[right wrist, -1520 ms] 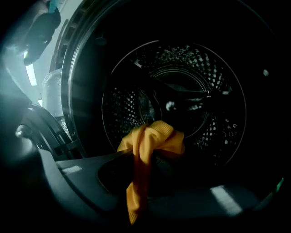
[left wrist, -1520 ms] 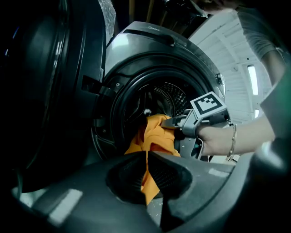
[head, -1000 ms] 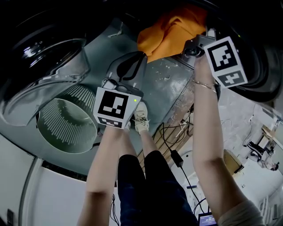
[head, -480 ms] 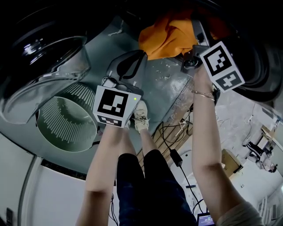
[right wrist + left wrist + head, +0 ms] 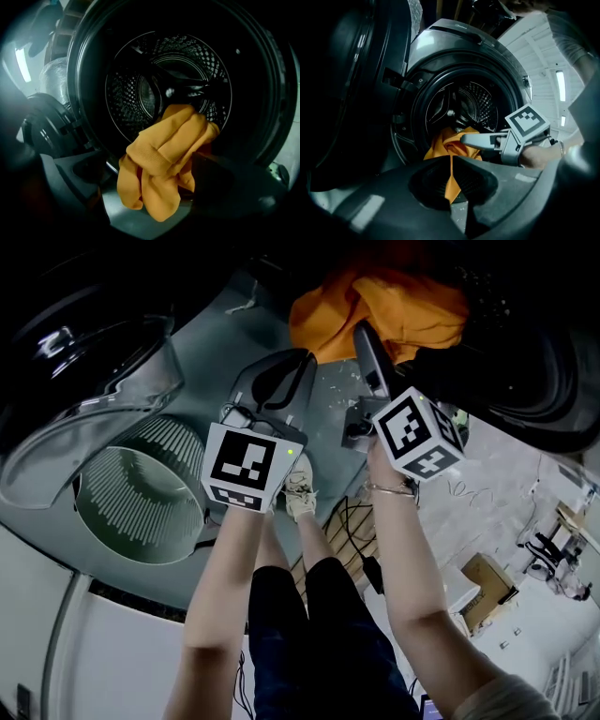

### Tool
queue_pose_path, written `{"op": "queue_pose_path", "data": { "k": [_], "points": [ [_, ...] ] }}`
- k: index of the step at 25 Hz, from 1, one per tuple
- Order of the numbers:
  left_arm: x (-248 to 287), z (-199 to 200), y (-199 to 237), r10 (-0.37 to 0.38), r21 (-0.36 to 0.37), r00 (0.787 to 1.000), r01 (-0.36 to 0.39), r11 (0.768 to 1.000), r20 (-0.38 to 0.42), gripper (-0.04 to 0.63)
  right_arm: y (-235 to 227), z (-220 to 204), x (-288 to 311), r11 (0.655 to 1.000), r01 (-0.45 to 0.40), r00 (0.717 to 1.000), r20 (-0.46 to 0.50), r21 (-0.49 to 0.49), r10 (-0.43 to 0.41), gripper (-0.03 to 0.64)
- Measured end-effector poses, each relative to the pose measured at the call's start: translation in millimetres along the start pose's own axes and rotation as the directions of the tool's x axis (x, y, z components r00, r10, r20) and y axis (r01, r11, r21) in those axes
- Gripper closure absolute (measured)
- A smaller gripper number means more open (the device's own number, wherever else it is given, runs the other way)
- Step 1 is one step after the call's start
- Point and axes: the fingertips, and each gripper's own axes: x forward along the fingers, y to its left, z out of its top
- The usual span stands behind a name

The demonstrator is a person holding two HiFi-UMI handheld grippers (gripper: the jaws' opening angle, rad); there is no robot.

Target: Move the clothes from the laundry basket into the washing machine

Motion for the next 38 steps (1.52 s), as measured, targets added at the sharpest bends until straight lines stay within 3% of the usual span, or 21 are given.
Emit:
{"op": "queue_pose_path", "data": {
  "k": [9, 15, 17, 19, 21, 25, 26, 33, 38],
  "points": [
    [-8.3, -29.6, 4.2, 0.002, -0.008, 1.0, -0.002, 1.0, -0.031, 0.584, -5.3, -77.6, 29.6, 1.0, 0.006, 0.992, -0.126, 0.018, -0.004, 0.011],
    [-10.4, -40.2, 12.7, 0.009, -0.009, 0.999, -0.009, 1.0, -0.041, 0.584, -12.6, -119.2, 50.5, 0.989, 0.066, 0.978, -0.203, 0.136, -0.037, 0.008],
    [-8.8, -41.8, 12.9, 0.009, -0.009, 0.999, -0.009, 1.0, -0.042, 0.584, -12.7, -123.8, 55.2, 0.988, 0.071, 0.975, -0.22, 0.135, -0.039, 0.021],
    [-6.9, -43.0, 13.1, 0.01, -0.011, 0.999, -0.01, 1.0, -0.041, 0.584, -13.5, -122.9, 58.6, 0.992, 0.074, 0.974, -0.222, 0.101, -0.05, 0.15],
    [-4.8, -42.5, 14.0, 0.014, -0.016, 0.999, -0.015, 1.0, -0.036, 0.584, -13.4, -120.1, 62.2, 0.995, 0.071, 0.973, -0.222, 0.066, -0.055, 0.228],
    [-1.4, -38.9, 12.4, 0.017, -0.026, 0.999, -0.018, 1.0, -0.027, 0.584, -10.6, -107.9, 59.9, 0.998, 0.048, 0.978, -0.207, 0.028, -0.041, 0.503],
    [-1.3, -37.7, 11.4, 0.018, -0.028, 1.0, -0.018, 0.999, -0.025, 0.584, -8.6, -103.8, 57.6, 0.999, 0.036, 0.98, -0.195, 0.026, -0.03, 0.532],
    [-4.0, -21.8, 4.6, 0.016, -0.024, 1.0, -0.017, 1.0, -0.013, 0.584, 2.9, -32.0, 29.6, 1.0, -0.012, 1.0, -0.02, 0.021, 0.013, 0.546],
    [-3.4, -1.1, 6.4, 0.02, -0.016, 1.0, -0.02, 1.0, 0.003, 0.584, 7.5, 39.6, 25.0, 1.0, -0.005, 0.992, 0.124, -0.025, 0.008, 0.548]
  ]
}}
